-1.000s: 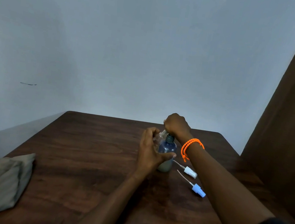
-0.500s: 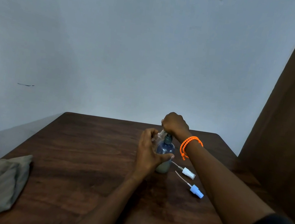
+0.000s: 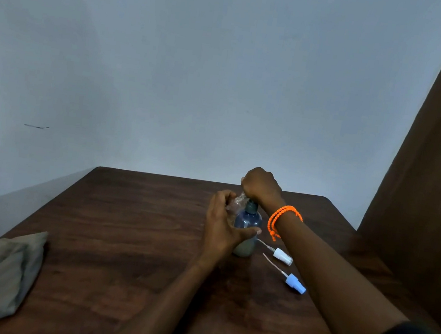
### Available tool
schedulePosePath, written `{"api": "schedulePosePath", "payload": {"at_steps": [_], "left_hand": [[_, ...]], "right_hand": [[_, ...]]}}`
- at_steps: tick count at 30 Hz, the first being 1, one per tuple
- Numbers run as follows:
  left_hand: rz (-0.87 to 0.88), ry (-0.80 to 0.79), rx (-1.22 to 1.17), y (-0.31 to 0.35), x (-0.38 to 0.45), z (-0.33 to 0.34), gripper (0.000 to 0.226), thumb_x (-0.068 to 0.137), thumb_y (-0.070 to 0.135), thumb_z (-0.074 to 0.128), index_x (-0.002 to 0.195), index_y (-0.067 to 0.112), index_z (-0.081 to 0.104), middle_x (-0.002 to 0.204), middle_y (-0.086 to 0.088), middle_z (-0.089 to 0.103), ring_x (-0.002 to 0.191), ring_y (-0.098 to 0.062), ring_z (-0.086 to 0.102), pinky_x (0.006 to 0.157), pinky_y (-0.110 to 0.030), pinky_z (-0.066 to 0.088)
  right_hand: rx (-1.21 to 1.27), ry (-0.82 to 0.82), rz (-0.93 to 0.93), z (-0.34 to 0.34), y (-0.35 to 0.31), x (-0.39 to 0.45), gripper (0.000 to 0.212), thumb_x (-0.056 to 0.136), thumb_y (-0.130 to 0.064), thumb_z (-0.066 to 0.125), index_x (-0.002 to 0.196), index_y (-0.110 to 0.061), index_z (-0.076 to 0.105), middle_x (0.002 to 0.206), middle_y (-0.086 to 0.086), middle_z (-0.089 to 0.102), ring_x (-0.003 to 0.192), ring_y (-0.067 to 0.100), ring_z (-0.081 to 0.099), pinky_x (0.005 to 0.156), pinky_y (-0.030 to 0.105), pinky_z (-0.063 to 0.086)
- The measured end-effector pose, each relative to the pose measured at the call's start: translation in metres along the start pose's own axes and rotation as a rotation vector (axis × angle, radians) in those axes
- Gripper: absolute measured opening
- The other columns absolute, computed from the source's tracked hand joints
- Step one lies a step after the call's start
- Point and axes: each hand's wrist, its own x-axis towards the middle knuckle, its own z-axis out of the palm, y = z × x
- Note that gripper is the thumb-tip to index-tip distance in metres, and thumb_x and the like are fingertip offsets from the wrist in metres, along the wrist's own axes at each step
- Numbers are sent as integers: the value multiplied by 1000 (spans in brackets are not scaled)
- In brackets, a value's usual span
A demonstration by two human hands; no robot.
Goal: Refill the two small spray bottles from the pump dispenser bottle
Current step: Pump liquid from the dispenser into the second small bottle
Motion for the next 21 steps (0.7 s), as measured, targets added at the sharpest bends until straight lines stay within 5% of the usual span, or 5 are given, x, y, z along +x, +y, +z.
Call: {"api": "schedulePosePath", "payload": {"at_steps": [7, 13, 21], "left_hand": [[7, -6, 18, 2, 0, -1, 83, 52, 32, 101, 116, 30, 48, 112, 6, 54, 103, -2, 54, 80, -12, 47], [2, -23, 7, 2, -1, -2, 81, 54, 30, 101, 118, 21, 52, 113, 5, 54, 103, -7, 54, 79, -6, 42], [0, -11, -3, 1, -2, -2, 82, 53, 31, 101, 117, 25, 51, 113, 3, 56, 103, -14, 57, 80, -16, 49]], "right_hand": [[-3, -7, -7, -7, -3, 3, 13, 90, -15, 50, 84, -11, 60, 75, 2, 54, 61, 18, 47, 51, 25, 34], [15, -11, 5, 0, 3, -1, 14, 91, -18, 51, 81, -12, 59, 76, 4, 56, 63, 19, 50, 51, 26, 35], [7, 3, 4, 2, 1, -2, 13, 89, -16, 51, 79, -12, 60, 77, 4, 59, 63, 20, 51, 52, 26, 36]]}}
